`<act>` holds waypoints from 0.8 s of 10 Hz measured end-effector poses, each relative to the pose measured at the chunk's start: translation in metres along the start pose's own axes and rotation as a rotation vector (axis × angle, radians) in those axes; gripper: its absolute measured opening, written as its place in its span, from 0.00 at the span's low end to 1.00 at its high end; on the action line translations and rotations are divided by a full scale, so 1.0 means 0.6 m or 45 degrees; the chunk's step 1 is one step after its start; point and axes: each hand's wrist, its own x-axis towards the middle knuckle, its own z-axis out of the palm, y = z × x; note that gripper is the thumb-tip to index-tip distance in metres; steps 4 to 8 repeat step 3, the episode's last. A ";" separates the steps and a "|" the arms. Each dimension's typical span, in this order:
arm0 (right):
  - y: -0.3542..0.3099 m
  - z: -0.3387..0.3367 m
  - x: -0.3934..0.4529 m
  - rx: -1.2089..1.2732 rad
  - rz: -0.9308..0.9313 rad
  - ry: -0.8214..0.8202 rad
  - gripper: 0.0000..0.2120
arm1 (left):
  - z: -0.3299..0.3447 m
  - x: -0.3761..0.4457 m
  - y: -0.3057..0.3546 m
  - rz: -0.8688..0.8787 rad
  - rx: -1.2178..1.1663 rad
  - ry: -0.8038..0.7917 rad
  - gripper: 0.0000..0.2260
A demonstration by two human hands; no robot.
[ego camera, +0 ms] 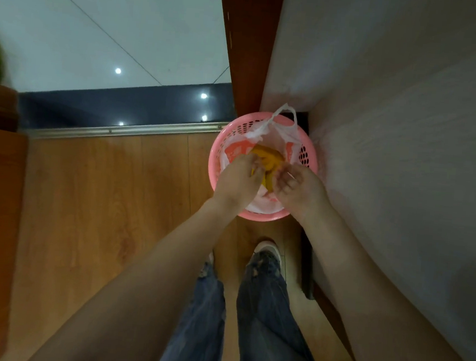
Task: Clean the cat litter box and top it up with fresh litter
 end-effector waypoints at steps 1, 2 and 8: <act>-0.022 0.009 -0.044 0.006 -0.097 -0.014 0.13 | -0.041 -0.014 0.049 0.064 -0.080 0.090 0.11; -0.036 0.042 -0.119 -0.599 -0.460 0.088 0.13 | -0.110 -0.041 0.118 0.231 0.027 0.145 0.09; -0.033 0.055 -0.215 -1.138 -1.053 0.201 0.12 | -0.180 -0.074 0.185 0.530 0.157 0.174 0.04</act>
